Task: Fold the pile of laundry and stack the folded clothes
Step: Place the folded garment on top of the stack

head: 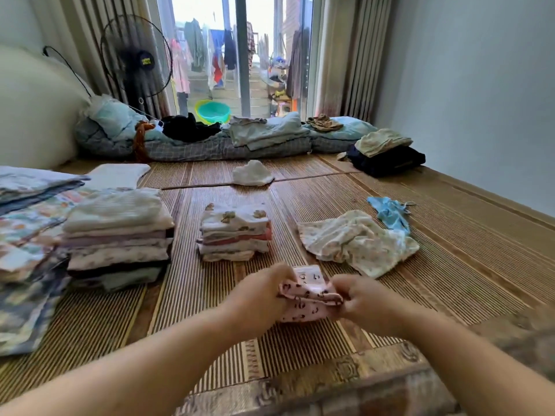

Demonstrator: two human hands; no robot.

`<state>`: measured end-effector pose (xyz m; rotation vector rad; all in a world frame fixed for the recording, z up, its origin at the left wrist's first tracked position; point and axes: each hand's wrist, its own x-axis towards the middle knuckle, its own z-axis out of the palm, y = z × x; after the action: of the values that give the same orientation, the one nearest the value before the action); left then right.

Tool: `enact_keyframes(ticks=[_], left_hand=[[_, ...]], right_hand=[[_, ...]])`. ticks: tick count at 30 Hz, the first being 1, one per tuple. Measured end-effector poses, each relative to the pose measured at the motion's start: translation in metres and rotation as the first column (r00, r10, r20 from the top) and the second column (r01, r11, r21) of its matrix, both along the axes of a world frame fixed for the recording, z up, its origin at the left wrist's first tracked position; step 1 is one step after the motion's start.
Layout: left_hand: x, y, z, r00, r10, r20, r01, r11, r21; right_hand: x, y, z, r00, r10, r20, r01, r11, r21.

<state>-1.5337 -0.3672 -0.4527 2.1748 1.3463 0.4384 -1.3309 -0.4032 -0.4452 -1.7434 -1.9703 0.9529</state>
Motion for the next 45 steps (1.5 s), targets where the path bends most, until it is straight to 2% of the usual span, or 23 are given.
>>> enact_keyframes(ticks=[2, 4, 6, 8, 10, 13, 16, 18, 20, 22, 24, 27, 29, 31, 33, 36, 40, 45], left_hand=[[-0.006, -0.022, -0.025, 0.999, -0.038, 0.0, 0.038, 0.99, -0.139], [-0.011, -0.039, -0.042, 0.995, -0.092, -0.04, 0.08, 0.97, -0.228], [-0.016, -0.047, -0.05, 0.991, -0.111, -0.068, 0.091, 0.962, -0.257], [-0.019, -0.045, -0.05, 0.995, -0.095, -0.022, 0.086, 0.959, -0.27], [-0.018, -0.034, -0.043, 0.996, -0.022, 0.089, 0.046, 0.959, -0.279], [-0.013, -0.005, -0.03, 0.948, 0.149, 0.282, -0.063, 0.953, -0.295], [-0.005, 0.029, -0.022, 0.877, 0.275, 0.394, -0.153, 0.937, -0.314], [0.0, 0.047, -0.026, 0.885, 0.331, 0.326, -0.222, 0.918, -0.327], [-0.001, 0.058, -0.039, 0.903, 0.413, 0.119, -0.34, 0.856, -0.389], [-0.002, 0.06, -0.061, 0.897, 0.431, -0.102, -0.427, 0.779, -0.459], [-0.004, 0.06, -0.081, 0.882, 0.413, -0.228, -0.471, 0.754, -0.458], [0.0, 0.062, -0.094, 0.865, 0.42, -0.275, -0.5, 0.772, -0.392], [0.005, 0.063, -0.099, 0.872, 0.396, -0.288, -0.48, 0.81, -0.337], [0.009, 0.063, -0.103, 0.879, 0.429, -0.208, -0.475, 0.826, -0.304], [0.008, 0.062, -0.104, 0.873, 0.485, -0.047, -0.471, 0.816, -0.335], [0.002, 0.059, -0.101, 0.88, 0.437, 0.186, -0.325, 0.839, -0.437], [-0.006, 0.052, -0.099, 0.945, 0.232, 0.23, -0.09, 0.861, -0.5], [-0.024, 0.073, -0.063, 0.915, 0.224, 0.334, -0.066, 0.903, -0.425]], right_hand=[[-0.003, -0.016, -0.019, 0.993, 0.109, 0.05, -0.095, 0.971, -0.221], [-0.005, -0.026, -0.028, 0.979, 0.192, 0.065, -0.16, 0.931, -0.328], [-0.006, -0.029, -0.035, 0.985, 0.175, 0.01, -0.157, 0.908, -0.388], [-0.006, -0.024, -0.04, 0.994, 0.08, -0.073, -0.103, 0.898, -0.428], [-0.007, -0.015, -0.045, 0.975, -0.061, -0.215, -0.035, 0.91, -0.413], [-0.009, 0.005, -0.045, 0.885, -0.201, -0.419, 0.067, 0.947, -0.314], [-0.015, 0.029, -0.046, 0.786, -0.385, -0.483, 0.32, 0.923, -0.215], [-0.011, 0.047, -0.058, 0.753, -0.527, -0.394, 0.521, 0.843, -0.132], [-0.007, 0.058, -0.069, 0.746, -0.61, -0.267, 0.614, 0.785, -0.08], [-0.004, 0.064, -0.081, 0.787, -0.603, -0.127, 0.597, 0.797, -0.09], [-0.006, 0.066, -0.088, 0.832, -0.554, 0.032, 0.553, 0.823, -0.132], [-0.013, 0.073, -0.103, 0.837, -0.48, 0.262, 0.526, 0.838, -0.146], [-0.02, 0.076, -0.108, 0.833, -0.456, 0.312, 0.506, 0.857, -0.099], [-0.024, 0.076, -0.107, 0.852, -0.469, 0.233, 0.492, 0.869, -0.051], [-0.025, 0.076, -0.104, 0.843, -0.531, 0.085, 0.534, 0.845, -0.015], [-0.021, 0.072, -0.103, 0.891, -0.453, -0.018, 0.453, 0.891, -0.021], [-0.019, 0.065, -0.106, 0.928, -0.358, -0.106, 0.345, 0.931, -0.122], [-0.026, 0.087, -0.071, 0.877, -0.415, -0.243, 0.407, 0.91, -0.085]])
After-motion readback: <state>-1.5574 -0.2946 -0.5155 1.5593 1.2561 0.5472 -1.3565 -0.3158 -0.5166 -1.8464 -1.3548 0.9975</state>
